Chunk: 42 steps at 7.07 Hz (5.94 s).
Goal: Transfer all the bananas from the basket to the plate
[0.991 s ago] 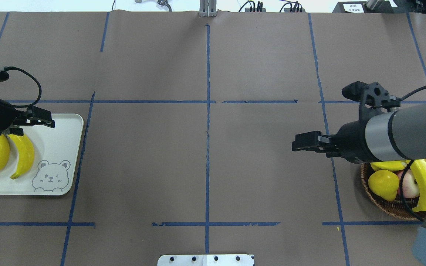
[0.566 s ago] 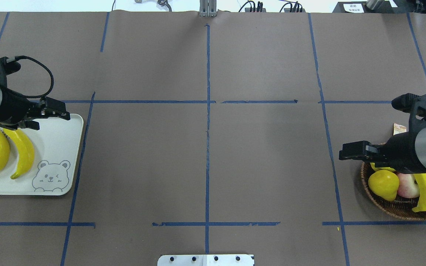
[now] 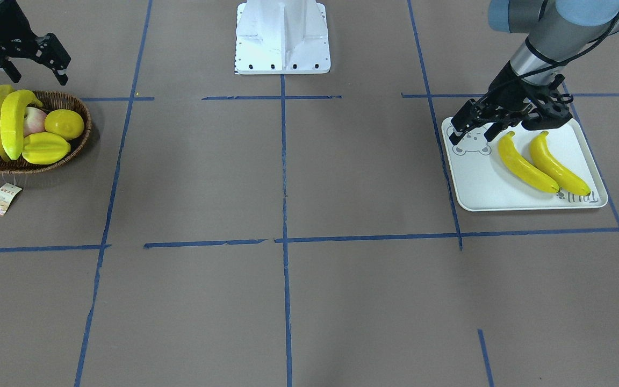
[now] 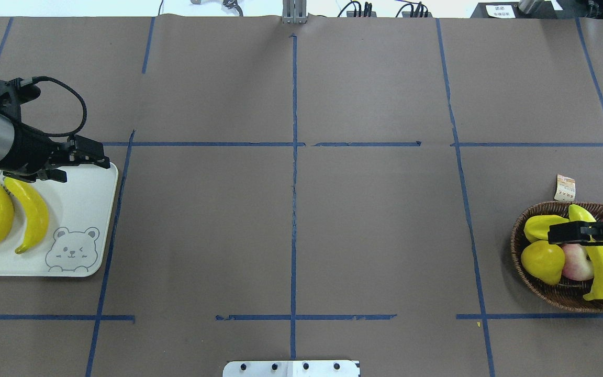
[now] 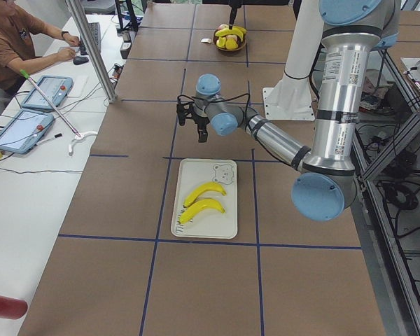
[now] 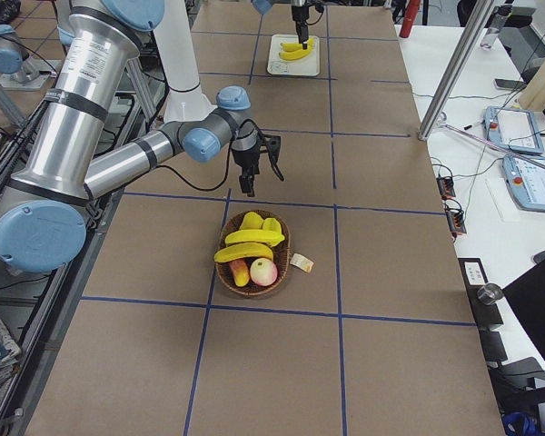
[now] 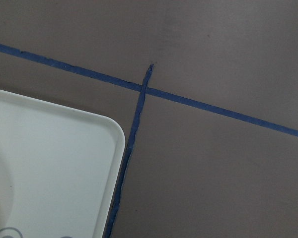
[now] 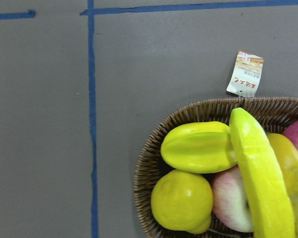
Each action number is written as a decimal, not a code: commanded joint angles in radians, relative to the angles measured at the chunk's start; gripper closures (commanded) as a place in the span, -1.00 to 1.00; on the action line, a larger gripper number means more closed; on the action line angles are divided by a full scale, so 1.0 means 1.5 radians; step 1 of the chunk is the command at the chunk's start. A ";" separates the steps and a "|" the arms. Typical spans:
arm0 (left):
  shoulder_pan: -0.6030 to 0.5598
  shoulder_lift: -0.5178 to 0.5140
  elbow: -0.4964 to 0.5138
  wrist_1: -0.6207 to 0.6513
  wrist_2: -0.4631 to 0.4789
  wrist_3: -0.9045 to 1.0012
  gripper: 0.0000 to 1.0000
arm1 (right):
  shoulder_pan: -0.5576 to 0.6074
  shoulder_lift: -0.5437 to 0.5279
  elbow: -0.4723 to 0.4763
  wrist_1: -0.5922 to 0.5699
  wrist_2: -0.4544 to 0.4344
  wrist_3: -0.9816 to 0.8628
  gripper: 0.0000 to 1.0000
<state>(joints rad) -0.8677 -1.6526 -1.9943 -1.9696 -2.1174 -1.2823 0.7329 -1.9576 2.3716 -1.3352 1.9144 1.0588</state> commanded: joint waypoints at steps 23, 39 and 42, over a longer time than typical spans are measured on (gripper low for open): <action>0.007 -0.032 0.007 0.001 -0.001 -0.024 -1.00 | 0.210 -0.027 -0.059 0.114 0.319 -0.143 0.98; 0.235 -0.326 0.119 -0.208 0.122 -0.310 -0.96 | -0.207 0.572 -0.216 0.107 -0.054 0.216 0.96; 0.238 -0.330 0.124 -0.213 0.122 -0.312 -0.39 | -0.212 0.572 -0.216 0.107 -0.056 0.216 0.96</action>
<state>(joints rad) -0.5116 -2.1463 -1.8090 -2.2877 -1.9344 -1.7490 0.4157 -1.0994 2.0478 -1.1750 1.8307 1.3821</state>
